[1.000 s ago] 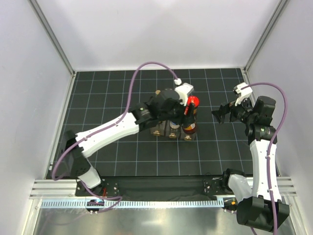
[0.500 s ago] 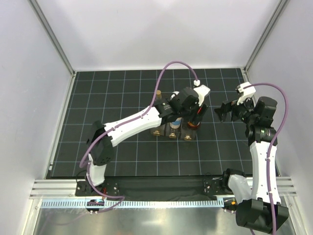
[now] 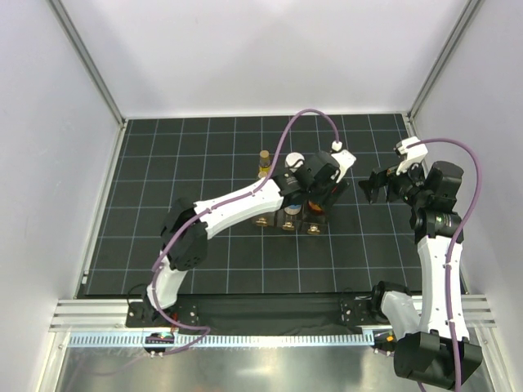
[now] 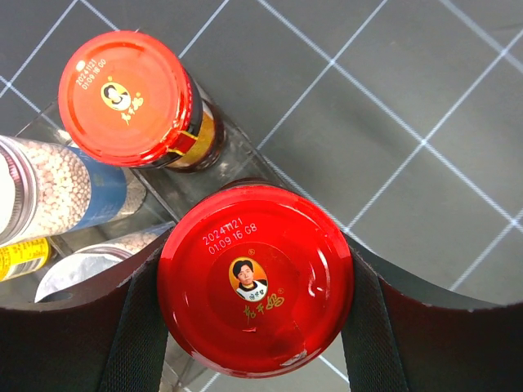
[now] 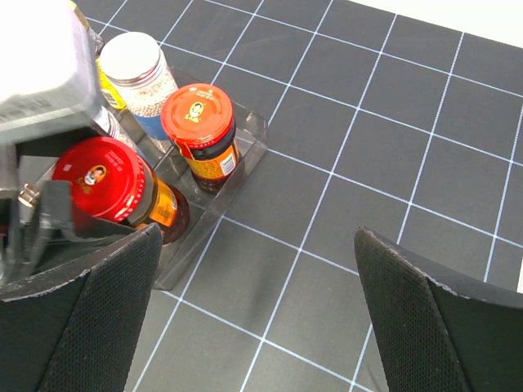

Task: Organize the condiment bottles

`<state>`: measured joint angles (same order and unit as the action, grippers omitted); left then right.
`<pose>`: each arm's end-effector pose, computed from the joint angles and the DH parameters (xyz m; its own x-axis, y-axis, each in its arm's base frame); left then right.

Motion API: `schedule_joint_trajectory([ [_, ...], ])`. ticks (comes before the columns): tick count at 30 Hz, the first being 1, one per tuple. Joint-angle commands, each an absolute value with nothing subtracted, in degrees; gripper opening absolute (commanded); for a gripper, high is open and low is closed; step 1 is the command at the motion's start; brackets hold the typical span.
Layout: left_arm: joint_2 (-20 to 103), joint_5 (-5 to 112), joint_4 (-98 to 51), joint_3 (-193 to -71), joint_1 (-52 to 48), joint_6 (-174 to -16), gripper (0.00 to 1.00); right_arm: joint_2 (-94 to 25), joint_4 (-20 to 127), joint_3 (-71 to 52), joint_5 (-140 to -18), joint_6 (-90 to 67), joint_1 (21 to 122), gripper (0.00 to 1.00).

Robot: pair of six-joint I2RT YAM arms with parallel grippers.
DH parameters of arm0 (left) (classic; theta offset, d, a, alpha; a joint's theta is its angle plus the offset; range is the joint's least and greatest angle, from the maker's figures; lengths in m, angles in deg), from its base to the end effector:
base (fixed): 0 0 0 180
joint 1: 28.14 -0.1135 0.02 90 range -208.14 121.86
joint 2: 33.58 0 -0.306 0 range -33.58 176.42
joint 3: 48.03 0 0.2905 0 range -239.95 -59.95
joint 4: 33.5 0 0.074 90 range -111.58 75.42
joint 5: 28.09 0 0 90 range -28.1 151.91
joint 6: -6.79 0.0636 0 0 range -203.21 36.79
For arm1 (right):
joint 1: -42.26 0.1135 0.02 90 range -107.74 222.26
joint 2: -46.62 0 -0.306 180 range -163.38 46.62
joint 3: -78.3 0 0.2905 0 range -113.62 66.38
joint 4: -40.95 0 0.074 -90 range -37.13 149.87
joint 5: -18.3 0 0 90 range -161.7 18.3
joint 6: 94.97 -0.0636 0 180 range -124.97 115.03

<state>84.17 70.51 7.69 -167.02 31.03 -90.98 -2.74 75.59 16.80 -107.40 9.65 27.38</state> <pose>0.2941 -0.4741 0.3027 -0.4329 0.4645 -0.7725 0.7385 0.6742 -0.0085 0.2229 -0.0208 0.3587 -0.2790 -0.1380 -0.9503 -0.3957 0.9182 -0.0171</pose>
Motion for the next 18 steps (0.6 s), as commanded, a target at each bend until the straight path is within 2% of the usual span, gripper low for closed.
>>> schedule_joint_trajectory([
  [1, 83.22, 72.89, 2.76, -171.22, 31.01, -88.92, 0.01, -1.63, 73.09, 16.99, -107.38, 9.01, 26.96, 1.0],
  [5, 84.36, 73.33, 2.68, -171.22, 31.01, -88.92, 0.08, -1.72, 73.09, 16.99, -107.55, 9.01, 26.79, 1.0],
  [8, 85.33, 73.42, 2.67, -171.22, 31.01, -89.01, 0.17, -1.54, 73.09, 16.99, -107.64, 8.92, 26.87, 1.0],
  [15, 86.56, 74.03, 2.06, -171.22, 31.01, -89.71, 0.48, -1.46, 73.09, 16.99, -107.91, 8.92, 26.61, 1.0],
  [18, 86.39, 74.03, 1.71, -171.31, 31.01, -90.07, 0.58, -1.46, 73.17, 16.99, -108.0, 8.92, 26.61, 1.0],
])
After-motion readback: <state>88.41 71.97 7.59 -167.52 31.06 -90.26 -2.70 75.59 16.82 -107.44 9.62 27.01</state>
